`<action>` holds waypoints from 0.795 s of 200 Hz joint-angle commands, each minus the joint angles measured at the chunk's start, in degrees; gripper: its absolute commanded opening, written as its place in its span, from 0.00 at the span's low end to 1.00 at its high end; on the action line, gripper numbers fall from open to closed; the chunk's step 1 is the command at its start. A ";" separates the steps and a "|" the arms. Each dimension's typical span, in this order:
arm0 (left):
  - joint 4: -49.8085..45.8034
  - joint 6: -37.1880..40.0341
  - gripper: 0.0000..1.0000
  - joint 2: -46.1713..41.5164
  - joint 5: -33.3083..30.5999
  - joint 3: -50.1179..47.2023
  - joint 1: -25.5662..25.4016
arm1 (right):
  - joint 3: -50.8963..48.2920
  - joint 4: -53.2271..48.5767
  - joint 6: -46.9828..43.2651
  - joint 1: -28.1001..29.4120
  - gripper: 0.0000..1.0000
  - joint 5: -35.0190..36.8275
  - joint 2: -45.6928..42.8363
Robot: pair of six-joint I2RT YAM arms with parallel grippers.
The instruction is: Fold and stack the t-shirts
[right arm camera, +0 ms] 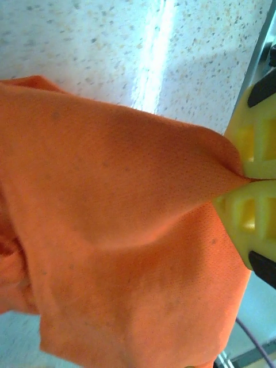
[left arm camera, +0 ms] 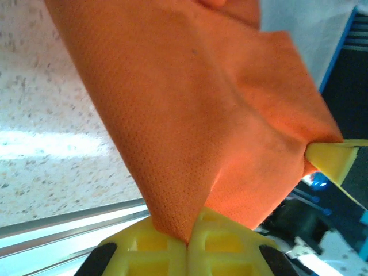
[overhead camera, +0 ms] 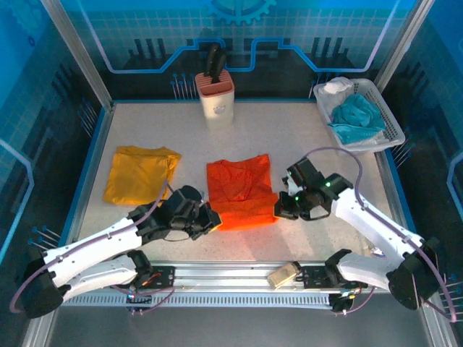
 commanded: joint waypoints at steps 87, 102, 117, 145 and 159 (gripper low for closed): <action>0.16 5.98 0.00 10.30 12.03 7.20 18.63 | 12.75 4.11 -4.55 -7.18 0.00 -10.49 18.05; 0.39 7.19 0.00 12.38 13.13 8.95 20.20 | 13.96 4.44 -4.89 -7.67 0.00 -10.64 19.84; 1.01 8.44 0.00 14.96 14.42 10.22 21.51 | 14.93 5.06 -5.32 -8.38 0.00 -11.30 21.93; 4.41 9.39 0.00 19.50 17.27 10.43 25.04 | 16.95 7.12 -6.04 -10.72 0.00 -13.63 26.72; 5.92 10.17 0.00 21.87 17.80 10.82 26.99 | 18.30 9.05 -5.88 -11.87 0.00 -14.93 29.35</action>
